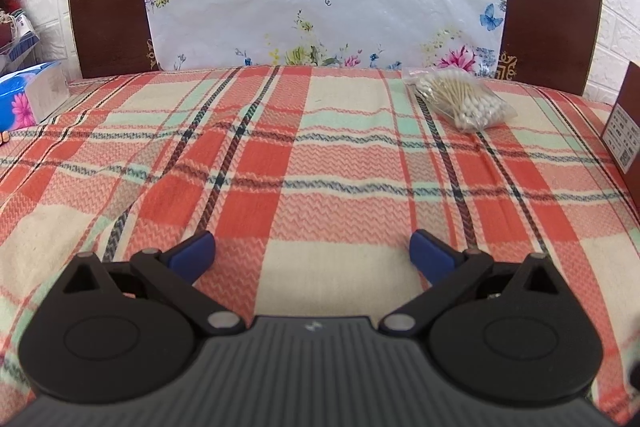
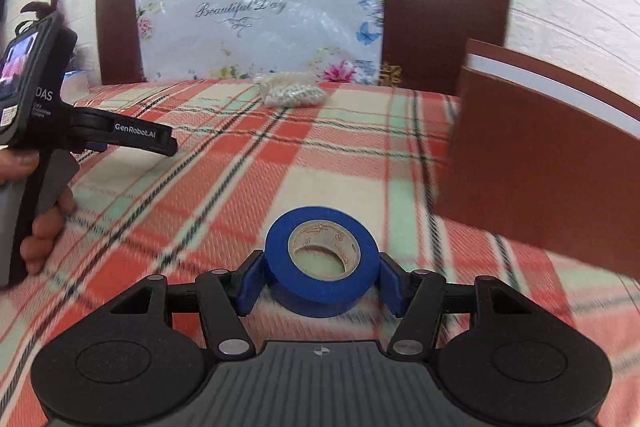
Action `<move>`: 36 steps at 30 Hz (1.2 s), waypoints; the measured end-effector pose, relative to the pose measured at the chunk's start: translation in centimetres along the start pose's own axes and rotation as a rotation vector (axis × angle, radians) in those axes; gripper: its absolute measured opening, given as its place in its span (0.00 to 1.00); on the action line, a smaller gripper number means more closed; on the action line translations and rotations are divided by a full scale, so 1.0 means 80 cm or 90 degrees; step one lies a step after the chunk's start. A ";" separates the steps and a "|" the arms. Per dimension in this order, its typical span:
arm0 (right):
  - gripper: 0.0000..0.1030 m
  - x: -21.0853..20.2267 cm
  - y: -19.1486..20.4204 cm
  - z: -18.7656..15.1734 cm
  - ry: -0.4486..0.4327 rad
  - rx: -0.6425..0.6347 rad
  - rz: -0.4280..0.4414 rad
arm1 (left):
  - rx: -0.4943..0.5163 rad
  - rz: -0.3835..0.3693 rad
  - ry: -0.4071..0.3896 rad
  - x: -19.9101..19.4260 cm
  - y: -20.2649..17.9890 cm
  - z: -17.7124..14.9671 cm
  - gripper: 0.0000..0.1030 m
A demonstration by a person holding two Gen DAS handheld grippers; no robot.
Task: Organize objects
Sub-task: 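Carry the blue tape roll with the right gripper into the brown box, release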
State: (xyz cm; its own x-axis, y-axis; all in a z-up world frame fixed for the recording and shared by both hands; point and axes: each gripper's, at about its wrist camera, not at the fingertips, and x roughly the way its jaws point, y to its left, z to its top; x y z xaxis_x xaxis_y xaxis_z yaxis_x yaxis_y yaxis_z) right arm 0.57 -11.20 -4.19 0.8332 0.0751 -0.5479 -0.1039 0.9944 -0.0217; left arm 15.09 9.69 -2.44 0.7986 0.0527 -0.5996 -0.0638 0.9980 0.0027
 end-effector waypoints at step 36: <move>0.53 -0.031 0.002 -0.005 -0.092 -0.044 -0.005 | 0.119 -0.301 0.160 -0.115 -0.185 -0.012 0.21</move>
State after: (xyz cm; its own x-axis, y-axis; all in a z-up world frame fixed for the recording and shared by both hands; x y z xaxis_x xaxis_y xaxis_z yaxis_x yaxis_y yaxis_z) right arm -1.71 -11.24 -3.17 0.9033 0.0818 -0.4212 -0.1293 0.9879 -0.0855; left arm 8.11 -5.63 2.22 0.5458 -0.3892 -0.7421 0.3922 0.9013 -0.1842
